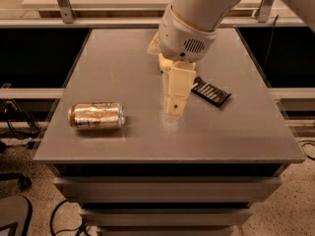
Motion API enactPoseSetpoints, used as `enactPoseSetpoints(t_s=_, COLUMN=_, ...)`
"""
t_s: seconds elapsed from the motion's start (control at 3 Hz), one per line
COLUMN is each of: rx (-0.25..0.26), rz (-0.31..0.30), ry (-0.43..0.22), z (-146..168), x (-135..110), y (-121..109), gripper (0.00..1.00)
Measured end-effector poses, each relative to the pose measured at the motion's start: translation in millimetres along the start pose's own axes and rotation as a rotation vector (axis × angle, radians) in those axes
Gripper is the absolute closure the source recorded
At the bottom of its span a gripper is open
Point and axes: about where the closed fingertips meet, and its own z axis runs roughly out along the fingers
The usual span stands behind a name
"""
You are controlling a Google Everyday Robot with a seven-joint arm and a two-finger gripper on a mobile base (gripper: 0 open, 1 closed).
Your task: Place orange can upright
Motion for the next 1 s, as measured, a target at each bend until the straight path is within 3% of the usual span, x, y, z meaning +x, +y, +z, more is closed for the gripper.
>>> enactPoseSetpoints(t_s=0.67, rx=-0.009, rz=-0.007, ry=0.011, z=27, x=-22, y=-18, gripper=0.00)
enactPoseSetpoints(t_s=1.0, rx=-0.013, rz=-0.021, ry=0.039, z=49, x=-45, y=-28, gripper=0.00)
